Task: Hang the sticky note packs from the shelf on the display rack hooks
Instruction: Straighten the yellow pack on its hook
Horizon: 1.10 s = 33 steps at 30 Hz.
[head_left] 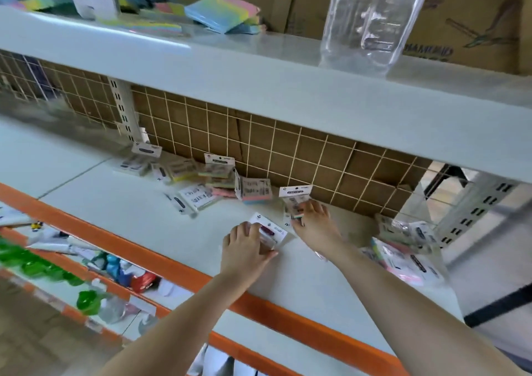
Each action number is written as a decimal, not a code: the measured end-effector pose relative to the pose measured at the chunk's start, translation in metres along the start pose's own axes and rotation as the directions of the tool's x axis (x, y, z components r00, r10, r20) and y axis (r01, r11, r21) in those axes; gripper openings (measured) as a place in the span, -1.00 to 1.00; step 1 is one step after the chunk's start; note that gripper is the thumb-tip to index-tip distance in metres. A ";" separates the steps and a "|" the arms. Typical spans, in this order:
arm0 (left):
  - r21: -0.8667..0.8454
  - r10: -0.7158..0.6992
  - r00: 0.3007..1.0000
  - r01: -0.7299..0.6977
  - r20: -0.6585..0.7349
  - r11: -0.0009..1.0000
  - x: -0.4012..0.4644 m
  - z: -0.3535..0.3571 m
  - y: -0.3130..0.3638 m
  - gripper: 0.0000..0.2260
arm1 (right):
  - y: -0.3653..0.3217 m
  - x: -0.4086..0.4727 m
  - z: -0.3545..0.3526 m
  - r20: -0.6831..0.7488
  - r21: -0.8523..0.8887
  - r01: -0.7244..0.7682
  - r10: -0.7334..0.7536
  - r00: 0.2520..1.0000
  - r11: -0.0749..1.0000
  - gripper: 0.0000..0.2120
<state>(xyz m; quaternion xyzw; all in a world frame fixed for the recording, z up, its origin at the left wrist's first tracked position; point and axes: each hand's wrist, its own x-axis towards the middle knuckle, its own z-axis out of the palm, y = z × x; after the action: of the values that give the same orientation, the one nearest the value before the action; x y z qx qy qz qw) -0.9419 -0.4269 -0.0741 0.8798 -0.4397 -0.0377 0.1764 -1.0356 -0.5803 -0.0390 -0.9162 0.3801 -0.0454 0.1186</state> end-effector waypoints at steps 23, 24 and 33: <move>-0.837 -0.100 0.989 -0.035 -0.107 0.547 0.000 -0.011 -0.013 -0.73 | -0.014 -0.050 0.017 -0.396 0.109 -0.152 0.183 0.900 0.982 -0.77; -0.875 -0.118 0.988 -0.034 -0.103 0.483 -0.001 -0.013 -0.013 -0.76 | -0.014 -0.054 0.014 -0.426 0.191 -0.137 0.208 0.880 0.972 -0.81; -0.987 -0.327 0.942 -0.024 -0.075 0.158 -0.002 -0.025 -0.017 -0.83 | -0.015 -0.081 -0.004 -0.089 0.957 -0.088 0.568 0.818 0.277 -0.91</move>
<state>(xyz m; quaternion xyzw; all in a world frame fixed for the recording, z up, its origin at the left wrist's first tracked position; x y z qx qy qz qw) -0.9242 -0.4091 -0.0570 0.5950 -0.1919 -0.2074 0.7524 -1.0831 -0.5138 -0.0311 -0.5483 0.4876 -0.4190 0.5349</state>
